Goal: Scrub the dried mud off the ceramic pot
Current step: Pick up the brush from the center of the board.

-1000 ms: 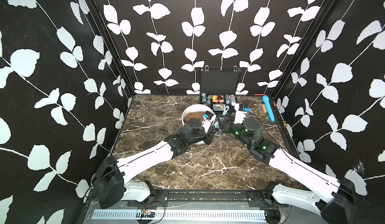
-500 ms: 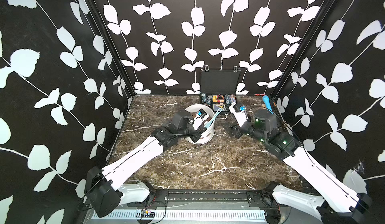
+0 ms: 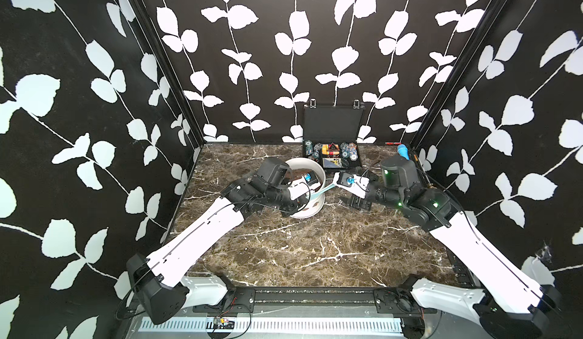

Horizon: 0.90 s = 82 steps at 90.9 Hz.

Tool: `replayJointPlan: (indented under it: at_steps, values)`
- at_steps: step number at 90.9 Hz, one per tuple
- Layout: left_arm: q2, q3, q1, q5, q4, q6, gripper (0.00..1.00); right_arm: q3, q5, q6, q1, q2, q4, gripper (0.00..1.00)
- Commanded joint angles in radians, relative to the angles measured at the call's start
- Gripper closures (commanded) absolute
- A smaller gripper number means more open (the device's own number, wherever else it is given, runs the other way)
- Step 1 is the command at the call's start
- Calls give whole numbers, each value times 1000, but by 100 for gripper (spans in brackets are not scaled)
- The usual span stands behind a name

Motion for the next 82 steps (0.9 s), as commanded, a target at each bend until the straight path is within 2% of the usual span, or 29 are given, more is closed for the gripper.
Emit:
replayJointPlan:
  at_steps: [1, 13, 31, 45, 57, 82]
  values:
    - [1, 35, 4, -25, -97, 107, 100, 26, -2, -51, 8, 1, -24, 29]
    - [8, 43, 3, -19, -106, 138, 100, 55, -71, -56, 14, 25, -43, 29]
    - [27, 80, 5, -2, -115, 166, 100, 91, -57, -88, 51, 74, -122, 33]
    - [42, 94, 5, 14, -129, 186, 100, 98, -74, -86, 58, 95, -139, 41]
    - [44, 102, 5, 16, -143, 216, 100, 110, -97, -78, 57, 109, -155, 53]
    - [27, 123, 5, 41, -157, 283, 100, 118, -96, -78, 57, 131, -187, 62]
